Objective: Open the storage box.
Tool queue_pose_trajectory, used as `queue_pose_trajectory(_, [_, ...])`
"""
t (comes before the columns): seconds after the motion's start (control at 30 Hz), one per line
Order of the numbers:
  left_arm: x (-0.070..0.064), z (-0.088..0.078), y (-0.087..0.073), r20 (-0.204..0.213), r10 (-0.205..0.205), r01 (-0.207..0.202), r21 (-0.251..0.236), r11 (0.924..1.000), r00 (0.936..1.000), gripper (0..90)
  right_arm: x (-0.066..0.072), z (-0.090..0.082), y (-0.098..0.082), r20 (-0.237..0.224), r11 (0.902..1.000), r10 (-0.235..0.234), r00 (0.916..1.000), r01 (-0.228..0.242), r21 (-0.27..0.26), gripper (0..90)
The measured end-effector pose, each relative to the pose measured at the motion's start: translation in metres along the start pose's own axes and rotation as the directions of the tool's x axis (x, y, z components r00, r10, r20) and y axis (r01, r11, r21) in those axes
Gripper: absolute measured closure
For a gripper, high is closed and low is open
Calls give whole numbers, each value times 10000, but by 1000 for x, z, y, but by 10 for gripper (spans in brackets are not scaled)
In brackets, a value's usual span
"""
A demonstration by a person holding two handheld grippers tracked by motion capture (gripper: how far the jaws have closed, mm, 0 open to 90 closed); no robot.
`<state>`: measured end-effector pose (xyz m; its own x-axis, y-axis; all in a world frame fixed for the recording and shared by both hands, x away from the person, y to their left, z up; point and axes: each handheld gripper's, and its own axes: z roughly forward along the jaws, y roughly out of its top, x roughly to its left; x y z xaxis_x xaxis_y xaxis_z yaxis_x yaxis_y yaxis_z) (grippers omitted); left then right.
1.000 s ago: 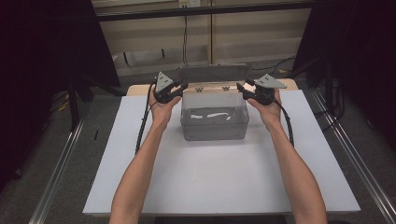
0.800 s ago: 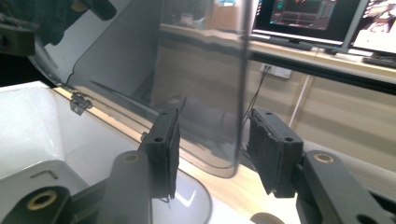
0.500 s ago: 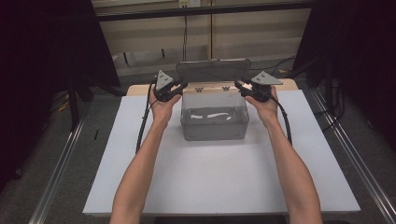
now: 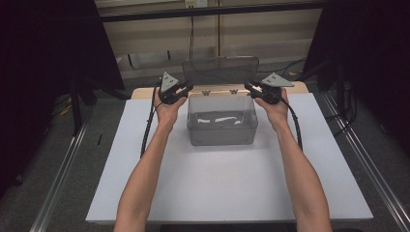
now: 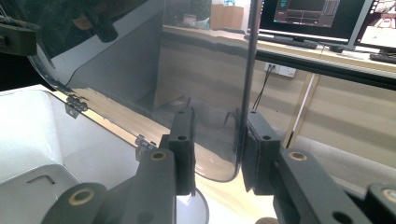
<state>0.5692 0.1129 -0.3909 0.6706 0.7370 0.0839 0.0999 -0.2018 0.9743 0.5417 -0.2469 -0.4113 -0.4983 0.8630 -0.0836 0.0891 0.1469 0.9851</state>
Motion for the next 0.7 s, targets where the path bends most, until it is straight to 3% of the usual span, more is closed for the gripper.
queue_pose_trajectory(0.17, [4, 3, -9, -108, -195, 198, 332, 9993, 9998, 716, 0, 1, -1, 58, 9999, 66, 10000, -66, -79, 691])
queue_pose_trajectory(0.27, [1, 5, -8, 68, 15, -17, 283, 9996, 10000, 721, 0, 0, -1, 49, 9999, 78, 10000, -77, -66, 695])
queue_pose_trajectory(0.43, [0, 7, -5, -56, 250, -247, 385, 9990, 9997, 751, -1, 2, -1, 102, 9997, 196, 9998, -194, -128, 693])
queue_pose_trajectory(0.7, [4, 11, -9, -19, -113, 113, 187, 9998, 9999, 758, -2, 4, -1, 106, 9995, 294, 9995, -293, -107, 696])
